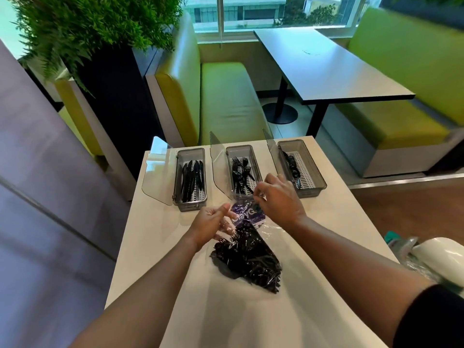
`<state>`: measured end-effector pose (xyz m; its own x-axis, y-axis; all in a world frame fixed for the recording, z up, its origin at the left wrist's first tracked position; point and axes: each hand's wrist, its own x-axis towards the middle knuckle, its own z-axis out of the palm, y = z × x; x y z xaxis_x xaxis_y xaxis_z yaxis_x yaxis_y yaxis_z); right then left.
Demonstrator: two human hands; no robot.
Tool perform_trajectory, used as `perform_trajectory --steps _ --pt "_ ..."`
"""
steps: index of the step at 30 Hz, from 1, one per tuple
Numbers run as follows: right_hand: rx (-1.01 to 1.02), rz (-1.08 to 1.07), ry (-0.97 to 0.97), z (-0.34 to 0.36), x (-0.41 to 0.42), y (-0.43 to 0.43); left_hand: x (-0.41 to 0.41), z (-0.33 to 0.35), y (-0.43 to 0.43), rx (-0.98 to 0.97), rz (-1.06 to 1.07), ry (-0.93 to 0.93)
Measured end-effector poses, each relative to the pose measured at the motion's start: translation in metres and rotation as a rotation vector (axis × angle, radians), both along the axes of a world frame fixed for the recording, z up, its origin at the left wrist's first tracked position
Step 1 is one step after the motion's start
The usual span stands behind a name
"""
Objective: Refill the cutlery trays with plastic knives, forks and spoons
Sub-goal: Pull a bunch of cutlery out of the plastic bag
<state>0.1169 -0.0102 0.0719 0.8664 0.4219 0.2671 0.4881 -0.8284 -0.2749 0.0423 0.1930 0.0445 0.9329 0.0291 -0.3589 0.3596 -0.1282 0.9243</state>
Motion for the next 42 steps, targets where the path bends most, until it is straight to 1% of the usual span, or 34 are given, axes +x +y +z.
perform_trajectory --steps 2,3,4,6,9,11,13,15,19,22,25,28,32,38,42 --pt "-0.018 -0.069 -0.075 0.001 -0.005 0.005 0.003 0.005 -0.004 0.015 0.008 -0.007" --pt "-0.026 -0.070 -0.105 0.003 -0.008 0.008 0.004 0.007 -0.005 0.021 0.013 -0.010" --pt "-0.032 -0.038 -0.121 0.005 -0.010 0.010 0.005 0.008 -0.006 0.025 0.021 -0.016" --pt "-0.015 0.064 -0.079 0.013 -0.015 0.012 0.007 0.010 -0.007 0.023 0.048 -0.030" --pt "-0.021 0.138 0.065 0.025 -0.020 0.012 0.009 0.011 -0.007 0.009 0.091 -0.041" --pt "-0.059 0.087 0.170 0.025 -0.021 0.012 0.010 0.012 -0.007 -0.008 0.109 -0.054" --pt "-0.077 0.011 0.354 0.020 -0.017 0.011 0.010 0.014 -0.009 -0.012 0.120 -0.076" --pt "-0.042 -0.048 0.548 0.015 -0.011 0.010 0.010 0.016 -0.011 0.004 0.128 -0.094" --pt "-0.101 -0.055 0.705 0.015 -0.011 0.013 0.011 0.016 -0.017 -0.010 0.124 -0.113" --pt "-0.188 -0.047 0.727 0.013 -0.012 0.020 0.013 0.019 -0.022 -0.046 0.117 -0.140" --pt "-0.216 0.017 0.712 0.010 -0.012 0.024 0.013 0.021 -0.026 -0.086 0.105 -0.171" --pt "-0.173 0.030 0.740 0.008 -0.012 0.024 0.013 0.021 -0.024 -0.085 0.087 -0.190" --pt "-0.113 -0.011 0.756 0.005 -0.012 0.024 0.013 0.022 -0.024 -0.100 0.059 -0.192" --pt "-0.103 -0.018 0.936 0.001 -0.013 0.030 0.014 0.027 -0.030 -0.137 0.026 -0.212" --pt "-0.229 0.033 0.916 -0.003 -0.016 0.033 0.015 0.030 -0.037 -0.154 -0.004 -0.234"
